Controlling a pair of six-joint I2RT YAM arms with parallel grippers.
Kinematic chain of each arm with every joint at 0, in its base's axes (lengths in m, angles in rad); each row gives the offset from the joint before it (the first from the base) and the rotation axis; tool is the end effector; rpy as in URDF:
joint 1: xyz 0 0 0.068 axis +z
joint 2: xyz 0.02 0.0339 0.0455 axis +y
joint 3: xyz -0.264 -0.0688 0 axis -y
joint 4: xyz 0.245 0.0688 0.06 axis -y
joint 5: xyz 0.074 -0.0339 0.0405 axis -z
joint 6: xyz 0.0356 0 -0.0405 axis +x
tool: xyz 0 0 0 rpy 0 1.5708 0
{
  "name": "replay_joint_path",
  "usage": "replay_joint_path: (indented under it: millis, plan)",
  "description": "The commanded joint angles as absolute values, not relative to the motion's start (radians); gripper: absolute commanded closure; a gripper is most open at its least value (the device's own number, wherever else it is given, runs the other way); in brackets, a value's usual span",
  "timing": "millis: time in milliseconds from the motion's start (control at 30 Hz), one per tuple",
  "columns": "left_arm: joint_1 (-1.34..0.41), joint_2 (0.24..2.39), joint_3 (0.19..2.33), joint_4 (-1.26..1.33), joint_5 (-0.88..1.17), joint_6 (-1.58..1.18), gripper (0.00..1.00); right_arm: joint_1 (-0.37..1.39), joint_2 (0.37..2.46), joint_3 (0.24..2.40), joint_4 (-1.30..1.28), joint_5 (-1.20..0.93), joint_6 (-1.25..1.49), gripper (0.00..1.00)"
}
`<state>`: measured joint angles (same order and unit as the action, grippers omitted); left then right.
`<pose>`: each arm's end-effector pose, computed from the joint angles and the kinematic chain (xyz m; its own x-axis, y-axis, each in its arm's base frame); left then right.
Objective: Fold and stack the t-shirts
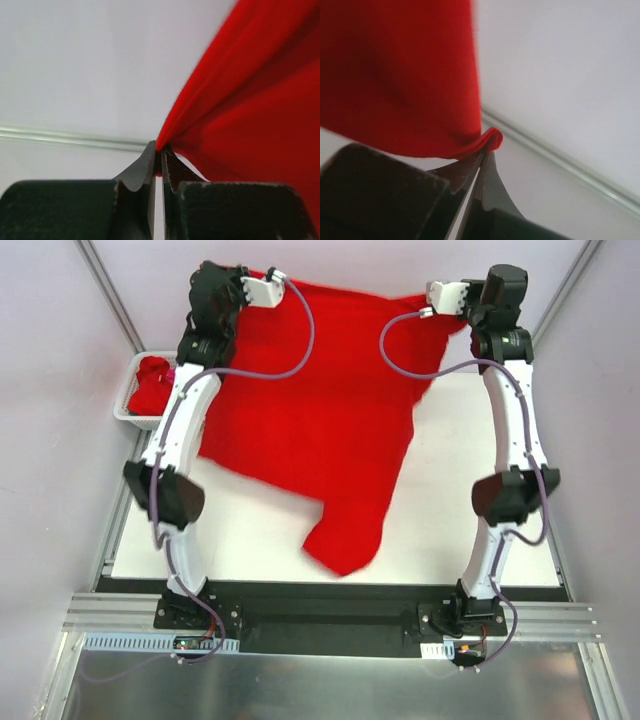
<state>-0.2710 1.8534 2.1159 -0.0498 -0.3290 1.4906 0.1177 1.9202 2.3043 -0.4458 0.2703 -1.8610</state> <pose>0.4077 -0.1013 0.5113 -0.0345 0.9886 -0.1463 -0.2068 0.1361 0.9689 0.4213 0.0402 0.5023 -0.1277 -0.9449 0.3014 -0.1020 -0.2897 -0.9517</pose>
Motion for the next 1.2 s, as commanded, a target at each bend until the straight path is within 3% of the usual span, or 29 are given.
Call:
replay_joint_path:
  millis: [0, 100, 300, 467, 533, 667, 800, 1033, 1167]
  plan:
    - [-0.193, 2.134, 2.659, -0.015, -0.175, 1.647, 1.0, 0.034, 2.091, 2.548, -0.246, 0.134, -2.102, 0.99]
    - [-0.189, 2.195, 2.732, -0.011, -0.104, 1.732, 1.0, 0.018, 2.079, 2.496, -0.117, 0.058, -2.132, 0.99]
    - [-0.225, 1.876, 2.237, 0.178, -0.107, 1.718, 1.0, 0.041, 1.873, 2.257, -0.035, 0.092, -2.112, 0.99]
    - [-0.33, 1.824, 2.397, 0.076, -0.218, 1.678, 1.0, 0.087, 1.781, 2.33, -0.131, 0.184, -2.045, 0.99]
    - [-0.4, 1.76, 2.35, -0.045, -0.311, 1.632, 1.0, 0.115, 1.696, 2.303, -0.241, 0.222, -2.023, 0.99]
    - [-0.52, 1.432, 1.869, -0.121, -0.438, 1.513, 1.0, 0.146, 1.518, 2.154, -0.466, 0.29, -1.909, 0.99]
    - [-0.687, 1.243, 1.655, -0.259, -0.619, 1.39, 1.0, 0.175, 1.339, 1.987, -0.684, 0.321, -1.722, 0.99]
    - [-0.871, 1.147, 1.75, -0.337, -0.92, 1.394, 1.0, 0.212, 1.152, 1.988, -0.818, 0.406, -1.676, 0.99]
    - [-0.916, 1.221, 2.065, -0.336, -1.015, 1.549, 1.0, 0.224, 1.123, 2.081, -0.848, 0.423, -1.723, 0.99]
